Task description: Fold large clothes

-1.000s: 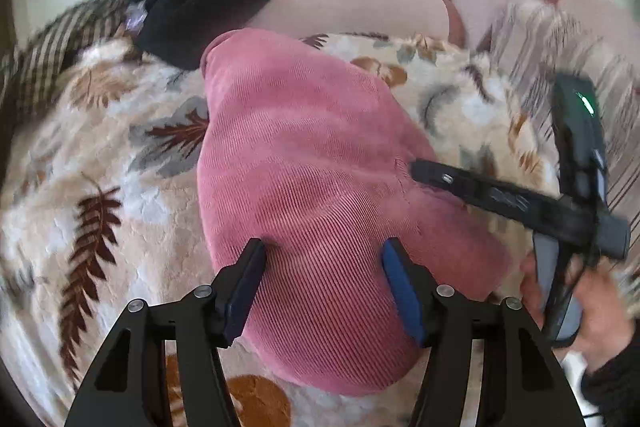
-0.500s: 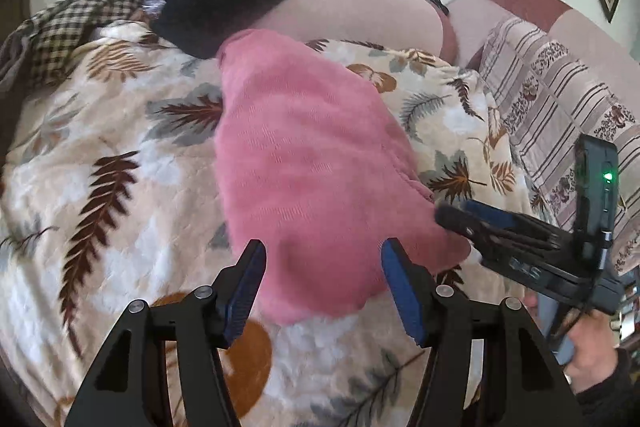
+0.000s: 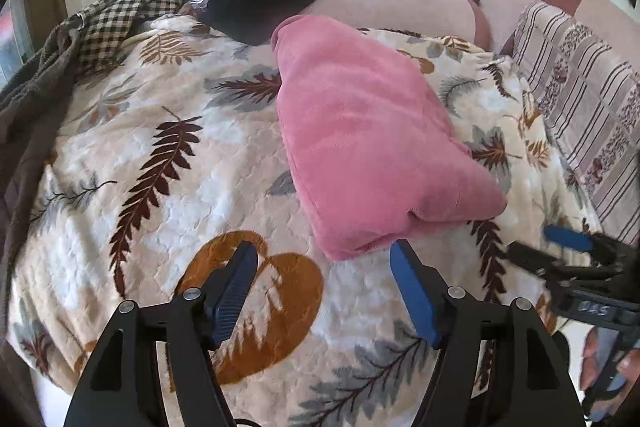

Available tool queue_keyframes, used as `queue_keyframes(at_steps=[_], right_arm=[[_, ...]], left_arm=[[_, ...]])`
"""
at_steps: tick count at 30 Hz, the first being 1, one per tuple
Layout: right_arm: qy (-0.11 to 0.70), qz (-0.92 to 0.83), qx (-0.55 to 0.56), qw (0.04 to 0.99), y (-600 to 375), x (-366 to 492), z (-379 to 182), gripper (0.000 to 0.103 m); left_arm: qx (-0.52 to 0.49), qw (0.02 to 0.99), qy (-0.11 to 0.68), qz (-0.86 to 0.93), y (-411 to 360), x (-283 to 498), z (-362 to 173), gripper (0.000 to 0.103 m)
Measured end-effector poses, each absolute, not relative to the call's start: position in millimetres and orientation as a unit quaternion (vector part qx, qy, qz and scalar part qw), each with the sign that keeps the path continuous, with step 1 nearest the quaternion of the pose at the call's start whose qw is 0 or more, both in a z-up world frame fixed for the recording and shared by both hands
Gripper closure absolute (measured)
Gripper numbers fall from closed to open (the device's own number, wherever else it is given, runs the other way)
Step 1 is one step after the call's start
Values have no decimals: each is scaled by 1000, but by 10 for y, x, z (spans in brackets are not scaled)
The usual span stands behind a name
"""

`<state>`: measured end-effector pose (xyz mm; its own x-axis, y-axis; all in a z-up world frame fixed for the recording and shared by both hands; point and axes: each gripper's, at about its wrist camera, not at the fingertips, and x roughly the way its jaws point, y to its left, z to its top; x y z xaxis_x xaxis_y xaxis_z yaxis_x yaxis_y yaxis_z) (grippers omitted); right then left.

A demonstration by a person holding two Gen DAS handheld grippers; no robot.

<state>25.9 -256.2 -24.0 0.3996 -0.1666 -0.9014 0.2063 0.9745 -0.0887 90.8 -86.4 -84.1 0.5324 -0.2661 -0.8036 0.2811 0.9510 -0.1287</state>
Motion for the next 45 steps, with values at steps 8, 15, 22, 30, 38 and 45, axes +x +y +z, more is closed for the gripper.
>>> queue_keyframes(at_steps=[8, 15, 22, 30, 38, 45], right_arm=[[491, -115, -7, 864, -2463, 136, -76, 9], [483, -121, -36, 866, -2381, 102, -100, 7], [480, -127, -48, 867, -2379, 94, -101, 7], [472, -133, -53, 870, -2393, 75, -72, 7], [469, -134, -56, 871, -2401, 49, -45, 7], [470, -135, -45, 871, -2442, 18, -44, 7]], left_arm=[[52, 883, 447, -130, -920, 843, -870, 30], [102, 889, 432, -116, -995, 727, -925, 29], [115, 884, 438, -120, -1015, 694, -977, 29], [108, 887, 432, -123, -992, 680, -949, 29], [107, 884, 434, -133, -1017, 604, -948, 29], [108, 880, 441, -140, -1029, 600, -951, 29]])
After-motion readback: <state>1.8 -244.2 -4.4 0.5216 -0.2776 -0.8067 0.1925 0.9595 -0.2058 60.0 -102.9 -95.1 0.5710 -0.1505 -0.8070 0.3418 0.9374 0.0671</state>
